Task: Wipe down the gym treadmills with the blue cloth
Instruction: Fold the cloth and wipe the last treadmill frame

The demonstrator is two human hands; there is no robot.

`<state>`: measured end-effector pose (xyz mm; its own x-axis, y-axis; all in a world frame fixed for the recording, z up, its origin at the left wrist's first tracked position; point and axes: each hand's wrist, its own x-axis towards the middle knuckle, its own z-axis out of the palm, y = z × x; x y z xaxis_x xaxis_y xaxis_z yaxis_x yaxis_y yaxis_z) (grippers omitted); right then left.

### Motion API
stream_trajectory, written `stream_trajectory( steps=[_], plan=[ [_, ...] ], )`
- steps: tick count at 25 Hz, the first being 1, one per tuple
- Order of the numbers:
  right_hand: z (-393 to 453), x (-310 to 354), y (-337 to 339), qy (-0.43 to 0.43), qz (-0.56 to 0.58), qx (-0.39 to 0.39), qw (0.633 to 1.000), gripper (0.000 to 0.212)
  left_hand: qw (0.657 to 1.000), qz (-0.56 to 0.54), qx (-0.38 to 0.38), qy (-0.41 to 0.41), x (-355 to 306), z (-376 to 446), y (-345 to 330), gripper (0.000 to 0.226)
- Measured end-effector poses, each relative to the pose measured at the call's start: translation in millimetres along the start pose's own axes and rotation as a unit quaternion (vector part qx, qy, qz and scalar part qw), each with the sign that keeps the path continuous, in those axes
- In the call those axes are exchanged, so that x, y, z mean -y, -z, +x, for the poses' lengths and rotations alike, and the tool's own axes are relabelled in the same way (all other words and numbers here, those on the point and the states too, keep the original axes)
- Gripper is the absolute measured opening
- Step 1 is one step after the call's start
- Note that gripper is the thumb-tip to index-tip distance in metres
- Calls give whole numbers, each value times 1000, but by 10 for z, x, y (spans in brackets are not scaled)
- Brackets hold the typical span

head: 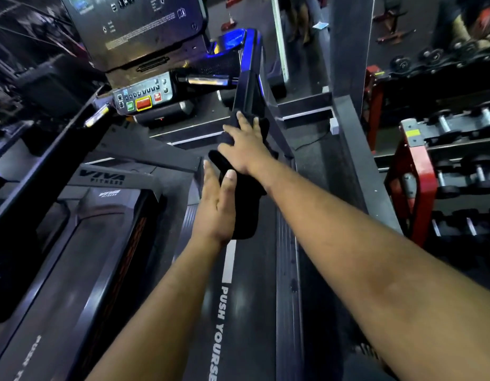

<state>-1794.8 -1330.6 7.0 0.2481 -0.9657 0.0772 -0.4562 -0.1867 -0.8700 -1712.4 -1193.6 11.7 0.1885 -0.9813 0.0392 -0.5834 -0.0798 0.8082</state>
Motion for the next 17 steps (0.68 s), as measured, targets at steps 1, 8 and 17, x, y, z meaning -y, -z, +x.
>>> stream_trajectory(
  steps=[1,8,17],
  plan=[
    [-59,9,-19,10,18,-7,1000,58,1000,4,3,-3,-13,-15,2,89],
    [-193,-299,-79,128,26,2,991,57,997,0,25,70,-16,130,48,117],
    [318,-434,42,130,45,54,989,70,978,190,44,69,-259,798,-121,129]
  ],
)
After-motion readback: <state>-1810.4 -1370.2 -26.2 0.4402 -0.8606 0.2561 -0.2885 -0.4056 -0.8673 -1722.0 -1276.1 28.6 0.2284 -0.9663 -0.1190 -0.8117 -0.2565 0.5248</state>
